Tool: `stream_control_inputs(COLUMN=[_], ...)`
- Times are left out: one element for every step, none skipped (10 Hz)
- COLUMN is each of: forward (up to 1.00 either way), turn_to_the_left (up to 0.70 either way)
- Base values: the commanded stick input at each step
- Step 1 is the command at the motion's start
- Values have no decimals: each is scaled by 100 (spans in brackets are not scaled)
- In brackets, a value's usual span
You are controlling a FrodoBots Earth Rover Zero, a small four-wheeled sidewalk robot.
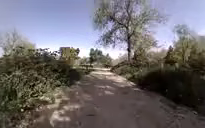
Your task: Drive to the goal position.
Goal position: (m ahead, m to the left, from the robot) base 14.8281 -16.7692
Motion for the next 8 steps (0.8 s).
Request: stream_control_inputs(forward=[70, 70, 70, 70, 70, 70, 70, 70], turn_to_the_left=[0, 0, 0, 0, 0, 0, 0, 0])
